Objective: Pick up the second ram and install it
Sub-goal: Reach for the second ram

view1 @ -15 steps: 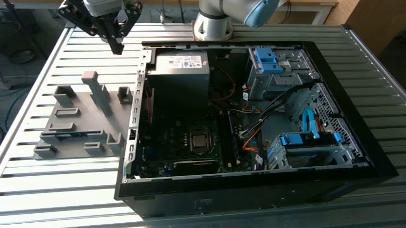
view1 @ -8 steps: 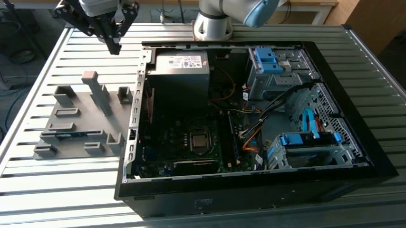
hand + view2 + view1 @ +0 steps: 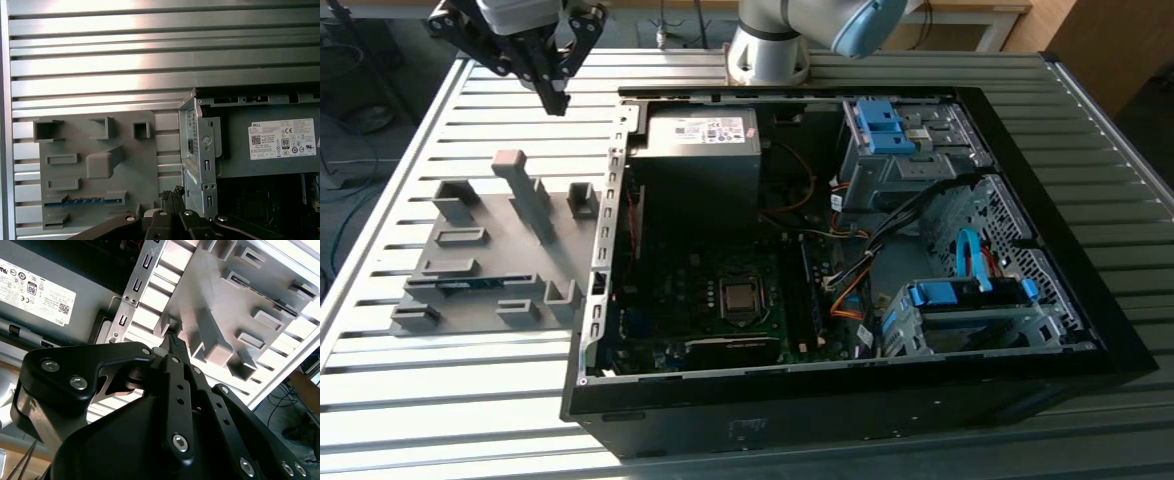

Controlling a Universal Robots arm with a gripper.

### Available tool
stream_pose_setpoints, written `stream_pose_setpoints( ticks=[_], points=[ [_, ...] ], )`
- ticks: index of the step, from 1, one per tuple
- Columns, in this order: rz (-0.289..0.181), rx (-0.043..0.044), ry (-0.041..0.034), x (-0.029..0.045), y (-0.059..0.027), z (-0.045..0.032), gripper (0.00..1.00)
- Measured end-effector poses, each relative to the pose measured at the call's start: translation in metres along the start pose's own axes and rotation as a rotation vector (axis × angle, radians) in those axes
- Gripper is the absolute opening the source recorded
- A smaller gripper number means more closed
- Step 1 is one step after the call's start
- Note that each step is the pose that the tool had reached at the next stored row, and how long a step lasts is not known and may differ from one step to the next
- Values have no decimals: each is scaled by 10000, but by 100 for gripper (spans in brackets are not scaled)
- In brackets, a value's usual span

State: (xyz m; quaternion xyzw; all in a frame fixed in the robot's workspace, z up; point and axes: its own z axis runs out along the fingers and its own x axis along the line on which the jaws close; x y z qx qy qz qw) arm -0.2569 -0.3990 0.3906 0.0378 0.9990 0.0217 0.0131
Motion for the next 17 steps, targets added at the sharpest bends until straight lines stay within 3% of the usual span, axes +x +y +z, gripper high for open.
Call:
stream_pose_setpoints(
  ticks=[17],
  points=[
    [1, 0, 1, 88, -6, -1, 11]
  ],
)
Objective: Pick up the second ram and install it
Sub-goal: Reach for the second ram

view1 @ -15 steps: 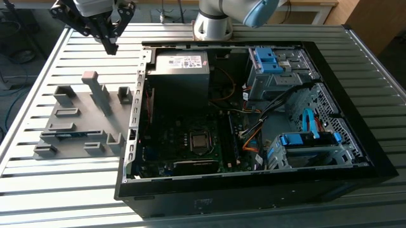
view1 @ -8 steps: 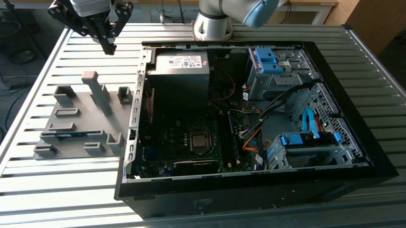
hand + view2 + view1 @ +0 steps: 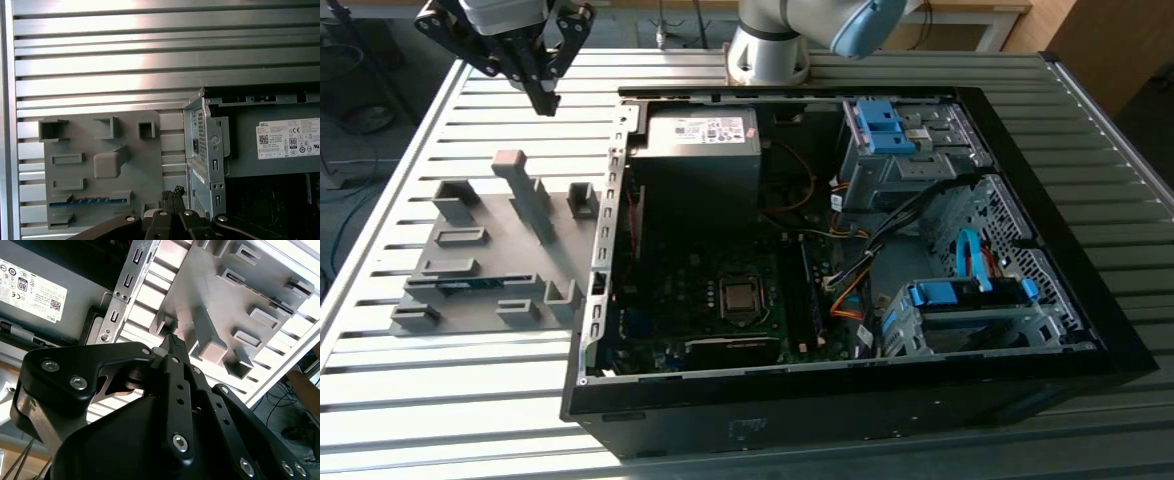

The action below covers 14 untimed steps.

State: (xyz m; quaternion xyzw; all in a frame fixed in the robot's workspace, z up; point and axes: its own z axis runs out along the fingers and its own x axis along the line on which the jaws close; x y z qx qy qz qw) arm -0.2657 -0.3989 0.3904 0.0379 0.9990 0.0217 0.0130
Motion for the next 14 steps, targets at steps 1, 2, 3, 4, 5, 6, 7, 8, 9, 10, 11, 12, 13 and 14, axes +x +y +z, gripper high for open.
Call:
stream_pose_setpoints(
  ticks=[1, 2, 3, 4, 5, 6, 7, 8, 9, 10, 11, 12, 13, 14],
  points=[
    [0, 0, 0, 4, 0, 0, 11],
    [0, 0, -1, 8, -1, 0, 11],
    [0, 0, 0, 13, -1, 0, 11],
    [0, 0, -1, 16, -1, 0, 11],
    [0, -1, -1, 21, -2, 0, 11],
    [0, 0, -1, 24, -2, 0, 11],
    [0, 0, 0, 27, -2, 0, 11],
    [-1, 0, -1, 31, -3, 0, 11],
    [0, 0, 0, 35, -3, 0, 11],
    [0, 0, -1, 40, -3, 0, 11],
    [0, 0, 0, 44, -4, 0, 11],
    [0, 0, -1, 49, -4, 0, 11],
    [0, -1, -1, 54, -4, 0, 11],
    [-1, 0, -1, 58, -5, 0, 11]
  ],
)
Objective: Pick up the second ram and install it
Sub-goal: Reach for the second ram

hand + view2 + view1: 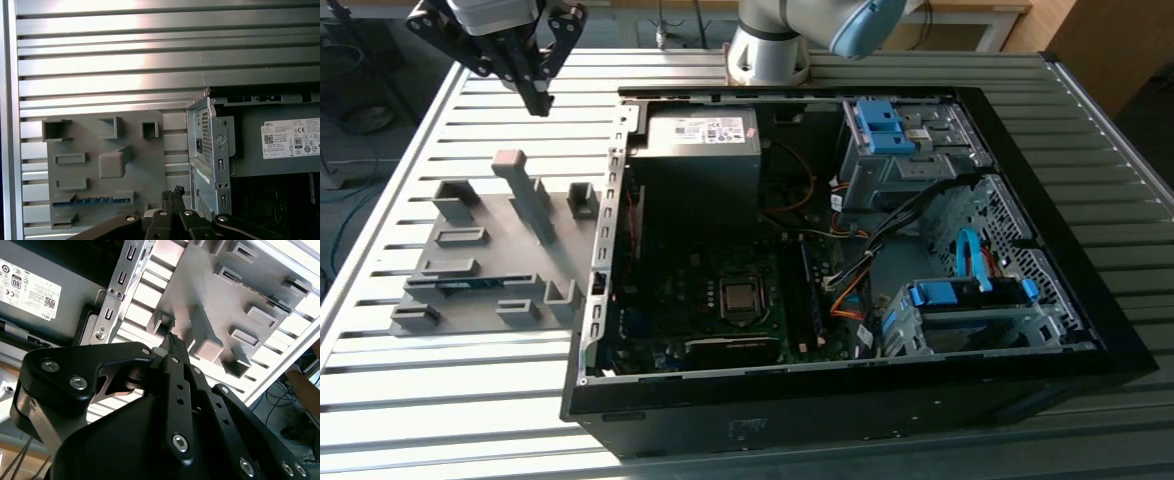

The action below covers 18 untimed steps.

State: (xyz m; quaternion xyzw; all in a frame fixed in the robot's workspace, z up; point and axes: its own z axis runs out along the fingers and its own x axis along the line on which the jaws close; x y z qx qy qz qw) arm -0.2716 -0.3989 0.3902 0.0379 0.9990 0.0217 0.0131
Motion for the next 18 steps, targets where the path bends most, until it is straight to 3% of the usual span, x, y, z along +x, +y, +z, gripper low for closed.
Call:
stream_pose_setpoints(
  ticks=[18],
  points=[
    [-1, 0, 0, 84, -6, 0, 11]
  ],
)
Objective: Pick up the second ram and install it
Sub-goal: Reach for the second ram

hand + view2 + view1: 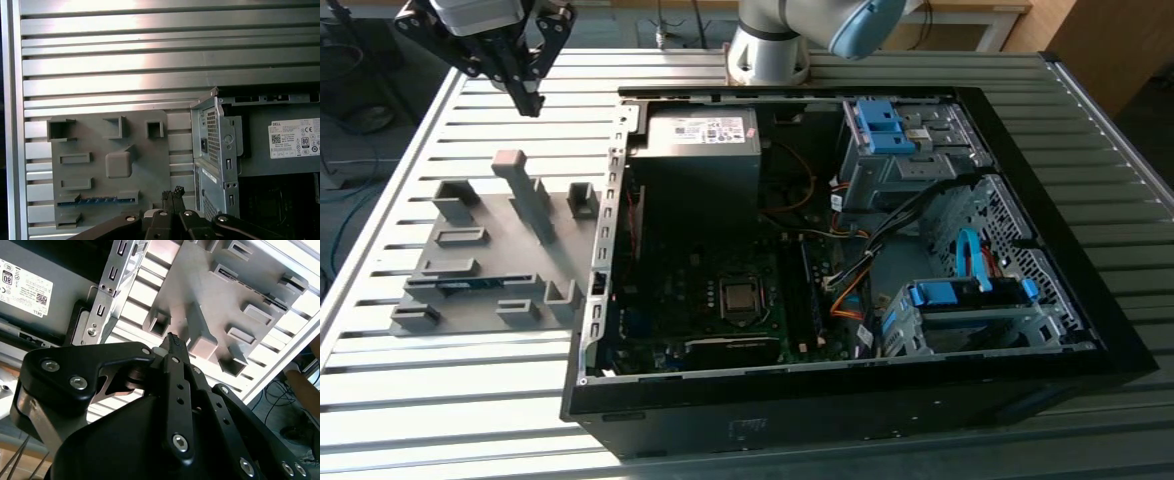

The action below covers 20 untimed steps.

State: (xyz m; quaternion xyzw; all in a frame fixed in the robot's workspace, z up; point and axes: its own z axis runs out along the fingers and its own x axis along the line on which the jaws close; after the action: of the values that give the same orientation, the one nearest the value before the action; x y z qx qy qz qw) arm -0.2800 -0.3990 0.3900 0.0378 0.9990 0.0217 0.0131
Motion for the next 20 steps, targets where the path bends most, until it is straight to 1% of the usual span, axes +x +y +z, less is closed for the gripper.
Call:
stream_pose_setpoints(
  ticks=[20],
  points=[
    [1, 0, 1, 102, -8, -1, 11]
  ],
)
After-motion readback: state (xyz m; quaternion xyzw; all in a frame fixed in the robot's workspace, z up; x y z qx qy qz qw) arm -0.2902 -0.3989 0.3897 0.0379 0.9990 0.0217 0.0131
